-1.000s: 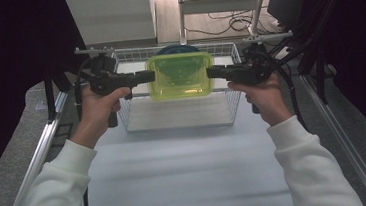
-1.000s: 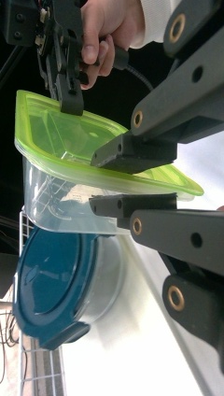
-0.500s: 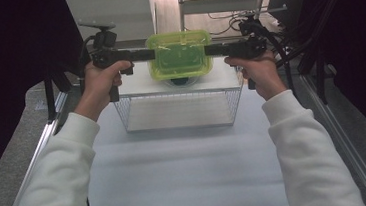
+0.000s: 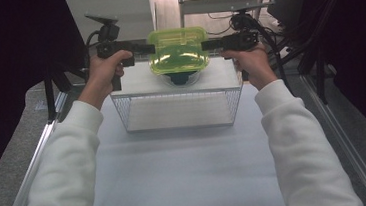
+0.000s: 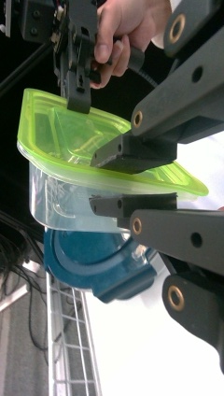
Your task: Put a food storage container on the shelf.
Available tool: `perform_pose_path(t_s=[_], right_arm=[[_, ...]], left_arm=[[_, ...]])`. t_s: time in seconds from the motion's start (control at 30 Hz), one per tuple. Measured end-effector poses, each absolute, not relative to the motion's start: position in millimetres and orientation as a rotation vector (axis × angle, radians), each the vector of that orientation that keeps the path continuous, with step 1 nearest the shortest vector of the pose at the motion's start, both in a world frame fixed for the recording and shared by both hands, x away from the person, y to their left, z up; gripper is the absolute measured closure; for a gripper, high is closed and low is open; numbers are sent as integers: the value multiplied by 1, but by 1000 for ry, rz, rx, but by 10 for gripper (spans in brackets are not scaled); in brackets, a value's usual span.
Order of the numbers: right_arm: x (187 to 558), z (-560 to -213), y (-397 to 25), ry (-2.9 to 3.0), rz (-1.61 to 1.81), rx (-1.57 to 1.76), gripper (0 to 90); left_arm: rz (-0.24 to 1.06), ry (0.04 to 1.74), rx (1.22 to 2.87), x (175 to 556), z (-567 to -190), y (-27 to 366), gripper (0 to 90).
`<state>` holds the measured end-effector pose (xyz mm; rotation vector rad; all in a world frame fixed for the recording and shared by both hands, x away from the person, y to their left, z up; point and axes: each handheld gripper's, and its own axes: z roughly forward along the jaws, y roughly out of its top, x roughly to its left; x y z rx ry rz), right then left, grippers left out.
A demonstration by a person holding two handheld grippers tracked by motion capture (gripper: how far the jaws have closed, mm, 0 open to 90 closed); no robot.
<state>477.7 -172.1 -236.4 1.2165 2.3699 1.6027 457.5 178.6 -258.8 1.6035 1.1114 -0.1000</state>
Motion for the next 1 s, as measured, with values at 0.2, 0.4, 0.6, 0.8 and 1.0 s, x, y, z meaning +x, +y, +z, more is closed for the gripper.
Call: perform_pose_path(t_s=[0.2,0.4,0.6,0.8,1.0], right_arm=[[490,-240,-172,2361,1645,1320,779],[502,-242,-169,2344,1632,1410,760],[514,-248,-167,2322,1649,1558,737],[520,-251,-167,2336,1643,1624,717],[521,-256,-169,2310,1666,1657,689]], left_arm=[[-121,1137,1575,467,-261,179,772],[-171,1198,1525,479,-266,180,753],[-195,1234,1499,489,-274,179,727],[-212,1251,1467,495,-279,180,713],[-219,1254,1465,497,-281,178,687]])
